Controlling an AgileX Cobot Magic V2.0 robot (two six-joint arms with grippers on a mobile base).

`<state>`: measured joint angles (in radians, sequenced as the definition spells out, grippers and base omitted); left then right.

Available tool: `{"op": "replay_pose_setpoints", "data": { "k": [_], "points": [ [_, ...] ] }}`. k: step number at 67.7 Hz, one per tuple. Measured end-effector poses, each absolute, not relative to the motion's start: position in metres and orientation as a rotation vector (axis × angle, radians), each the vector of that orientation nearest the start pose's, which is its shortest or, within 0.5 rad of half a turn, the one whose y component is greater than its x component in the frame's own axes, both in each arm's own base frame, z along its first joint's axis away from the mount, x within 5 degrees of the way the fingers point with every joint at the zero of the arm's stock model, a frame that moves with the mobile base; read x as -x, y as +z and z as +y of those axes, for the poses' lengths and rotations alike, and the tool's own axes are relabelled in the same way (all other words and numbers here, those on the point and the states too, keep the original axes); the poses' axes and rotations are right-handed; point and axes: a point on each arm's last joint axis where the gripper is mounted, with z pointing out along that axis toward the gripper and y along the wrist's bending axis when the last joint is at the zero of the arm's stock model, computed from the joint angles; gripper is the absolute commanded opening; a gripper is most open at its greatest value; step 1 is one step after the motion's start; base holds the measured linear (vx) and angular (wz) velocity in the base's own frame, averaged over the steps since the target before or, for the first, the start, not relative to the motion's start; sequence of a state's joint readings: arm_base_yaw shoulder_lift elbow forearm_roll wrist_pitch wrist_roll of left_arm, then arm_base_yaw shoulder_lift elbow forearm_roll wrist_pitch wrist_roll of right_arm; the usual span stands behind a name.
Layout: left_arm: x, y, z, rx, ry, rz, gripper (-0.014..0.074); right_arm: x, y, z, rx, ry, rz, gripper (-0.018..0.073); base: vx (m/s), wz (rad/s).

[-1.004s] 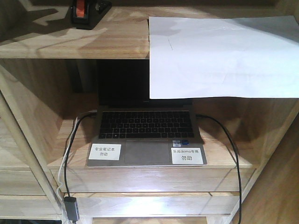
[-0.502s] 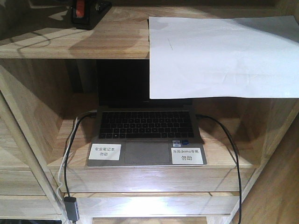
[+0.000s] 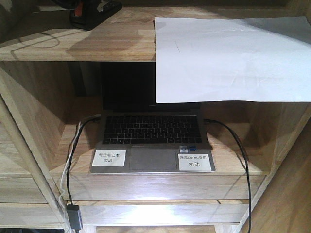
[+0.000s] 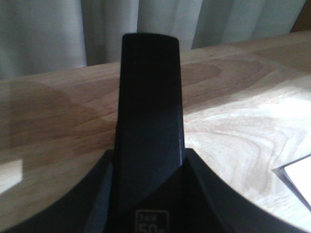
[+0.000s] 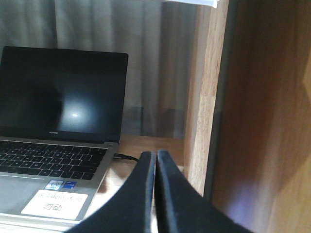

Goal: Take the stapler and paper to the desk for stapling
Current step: 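Lift the stapler off the shelf and pull the left gripper back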

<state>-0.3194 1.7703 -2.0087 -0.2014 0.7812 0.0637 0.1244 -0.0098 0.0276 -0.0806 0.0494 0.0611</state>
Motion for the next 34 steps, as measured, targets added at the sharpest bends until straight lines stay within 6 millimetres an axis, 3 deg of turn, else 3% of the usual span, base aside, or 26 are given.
{"op": "replay_pose_setpoints", "data": {
  "k": [18, 25, 34],
  "points": [
    [-0.369, 0.462, -0.136, -0.353, -0.391, 2.027, -0.0007, -0.056, 0.200, 0.007, 0.108, 0.080, 1.547, -0.0009, 0.00, 0.00],
    [-0.350, 0.470, -0.130, -0.386, -0.376, 2.029, -0.0007, -0.056, 0.200, 0.007, 0.108, 0.080, 1.547, -0.0009, 0.00, 0.00],
    [-0.320, 0.463, -0.123, -0.390, -0.375, 2.017, -0.0007, -0.056, 0.200, 0.007, 0.108, 0.080, 1.547, -0.0009, 0.00, 0.00]
  ]
}}
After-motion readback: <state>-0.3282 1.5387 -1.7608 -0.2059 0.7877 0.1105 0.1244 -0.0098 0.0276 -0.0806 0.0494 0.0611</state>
